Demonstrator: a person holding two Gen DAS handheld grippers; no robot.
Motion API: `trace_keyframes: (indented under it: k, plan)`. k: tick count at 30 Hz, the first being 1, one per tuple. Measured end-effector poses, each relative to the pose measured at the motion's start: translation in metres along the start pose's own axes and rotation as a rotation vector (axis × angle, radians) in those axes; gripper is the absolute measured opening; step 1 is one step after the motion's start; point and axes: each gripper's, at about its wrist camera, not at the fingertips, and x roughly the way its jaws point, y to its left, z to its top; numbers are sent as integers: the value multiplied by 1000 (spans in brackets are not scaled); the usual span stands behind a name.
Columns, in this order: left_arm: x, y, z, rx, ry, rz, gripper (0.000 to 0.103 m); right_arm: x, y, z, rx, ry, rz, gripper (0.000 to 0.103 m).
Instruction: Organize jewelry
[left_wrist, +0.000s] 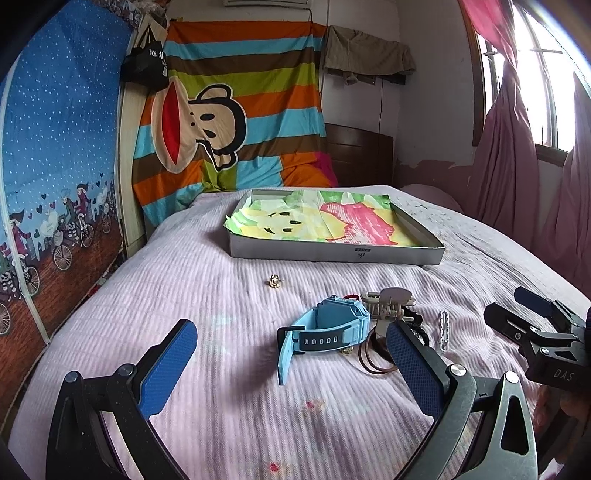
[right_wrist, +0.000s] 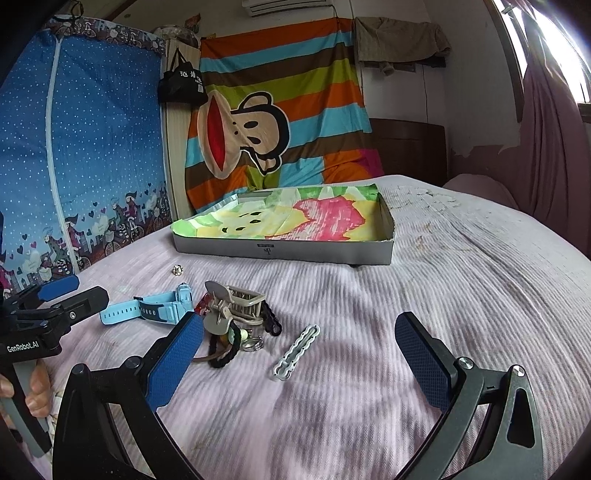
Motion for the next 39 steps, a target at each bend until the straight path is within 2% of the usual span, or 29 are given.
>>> trace_keyframes:
  k: [7, 13, 17, 20, 27, 34, 39]
  plan:
    - [38, 13, 2, -80, 139, -95, 92, 35, -6, -8, 41, 119, 9, 73]
    - [60, 17, -6, -119, 228, -125, 79, 61, -3, -17, 44, 210, 21, 51]
    - [62, 14, -9, -112, 236, -142, 77, 67, 0, -22, 38, 237, 24, 48]
    - [64, 12, -9, -96, 252, -163, 68, 72, 2, -23, 38, 258, 29, 48]
    - [68, 9, -11, -84, 277, -204, 52, 82, 6, -28, 43, 297, 22, 36]
    - [69, 11, -18, -98, 276, -225, 25, 85, 9, -34, 20, 309, 44, 13]
    - [67, 12, -22, -113, 260, -253, 15, 86, 6, -36, 35, 298, 66, 12]
